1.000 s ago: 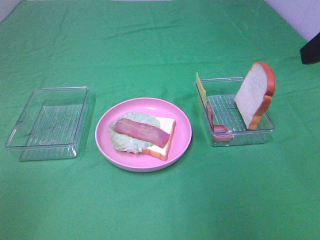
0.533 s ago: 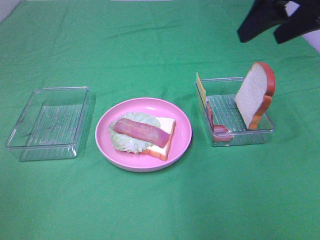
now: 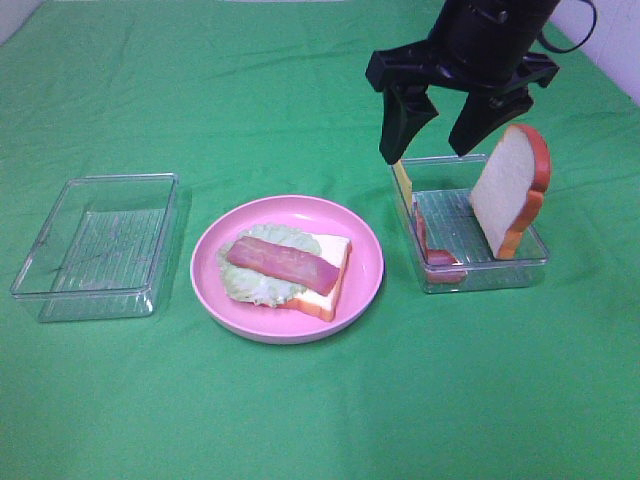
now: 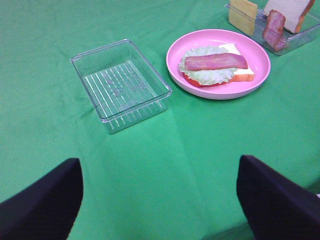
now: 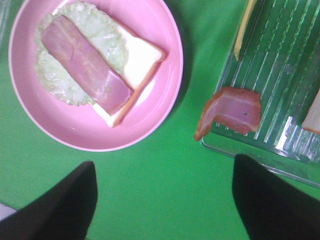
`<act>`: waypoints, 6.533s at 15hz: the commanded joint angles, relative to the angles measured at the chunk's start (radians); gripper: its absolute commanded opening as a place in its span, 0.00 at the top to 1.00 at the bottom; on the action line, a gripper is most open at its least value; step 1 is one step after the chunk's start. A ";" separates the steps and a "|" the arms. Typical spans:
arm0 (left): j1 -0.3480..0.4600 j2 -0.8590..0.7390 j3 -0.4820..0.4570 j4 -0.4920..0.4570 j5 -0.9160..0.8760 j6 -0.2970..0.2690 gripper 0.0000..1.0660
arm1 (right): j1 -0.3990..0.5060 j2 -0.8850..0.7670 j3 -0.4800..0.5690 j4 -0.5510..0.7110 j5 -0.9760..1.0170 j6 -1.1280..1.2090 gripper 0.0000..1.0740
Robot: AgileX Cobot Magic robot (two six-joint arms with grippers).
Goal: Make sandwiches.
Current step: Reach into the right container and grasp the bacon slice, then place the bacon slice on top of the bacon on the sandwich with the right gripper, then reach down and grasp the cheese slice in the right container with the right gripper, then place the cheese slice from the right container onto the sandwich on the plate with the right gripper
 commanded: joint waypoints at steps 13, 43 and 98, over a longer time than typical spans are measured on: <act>-0.002 -0.020 0.001 0.003 -0.011 0.002 0.24 | 0.002 0.251 -0.024 -0.089 -0.084 0.013 0.75; -0.002 -0.020 0.001 0.003 -0.011 0.002 0.24 | 0.188 0.234 -0.024 0.615 -0.317 -0.410 1.00; -0.002 -0.020 0.001 -0.004 -0.011 0.002 0.24 | -0.021 0.277 -0.288 0.013 -0.075 -0.112 1.00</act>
